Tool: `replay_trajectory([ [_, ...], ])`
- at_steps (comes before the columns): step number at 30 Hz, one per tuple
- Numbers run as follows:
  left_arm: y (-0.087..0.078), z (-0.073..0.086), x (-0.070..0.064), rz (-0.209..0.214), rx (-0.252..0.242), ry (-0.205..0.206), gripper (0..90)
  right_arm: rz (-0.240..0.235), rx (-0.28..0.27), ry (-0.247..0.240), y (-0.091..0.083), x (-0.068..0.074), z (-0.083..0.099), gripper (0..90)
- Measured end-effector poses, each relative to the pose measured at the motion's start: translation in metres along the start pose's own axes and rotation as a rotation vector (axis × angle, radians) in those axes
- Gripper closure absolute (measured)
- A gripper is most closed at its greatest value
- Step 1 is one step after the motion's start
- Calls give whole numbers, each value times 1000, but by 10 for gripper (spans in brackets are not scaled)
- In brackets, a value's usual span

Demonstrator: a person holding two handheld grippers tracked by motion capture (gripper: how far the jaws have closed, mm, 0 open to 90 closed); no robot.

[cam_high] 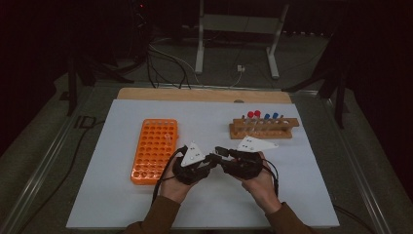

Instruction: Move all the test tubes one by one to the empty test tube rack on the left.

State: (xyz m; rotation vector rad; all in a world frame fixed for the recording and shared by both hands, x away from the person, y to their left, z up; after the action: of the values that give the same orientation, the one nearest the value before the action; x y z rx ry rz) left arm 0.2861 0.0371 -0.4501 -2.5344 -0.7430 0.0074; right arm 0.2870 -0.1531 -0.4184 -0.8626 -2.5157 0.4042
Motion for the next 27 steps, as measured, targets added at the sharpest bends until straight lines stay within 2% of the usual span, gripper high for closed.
replay_trajectory([
  [3,-3,1,4,-13,-2,-10,764,0,-23,10,-5,-3,-1,459],
  [6,-5,2,6,-25,-5,-18,764,28,-39,9,-9,-6,0,318],
  [11,-9,3,11,-42,-5,-26,764,77,-53,4,-13,-13,2,171],
  [17,-14,6,16,-60,-9,-44,765,126,-66,-3,-20,-26,7,89],
  [21,-18,8,20,-70,-11,-53,765,152,-67,13,-25,-36,11,35],
  [27,-24,11,25,-90,-9,-65,765,190,-92,36,-34,-47,14,12],
])
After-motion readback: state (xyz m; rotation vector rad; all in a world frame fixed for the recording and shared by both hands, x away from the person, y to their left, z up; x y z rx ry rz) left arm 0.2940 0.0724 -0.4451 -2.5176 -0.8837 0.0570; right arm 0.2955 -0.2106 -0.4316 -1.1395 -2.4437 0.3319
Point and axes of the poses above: each handheld gripper's, and its own axes: y roughly forward along the jaws, z roughly out of its underside, x roughly to its left, the point moved 1 cm from there along y, roughly forward along the jaws, and after that the axes turned 11 degrees about y, right-handed, at the moved point
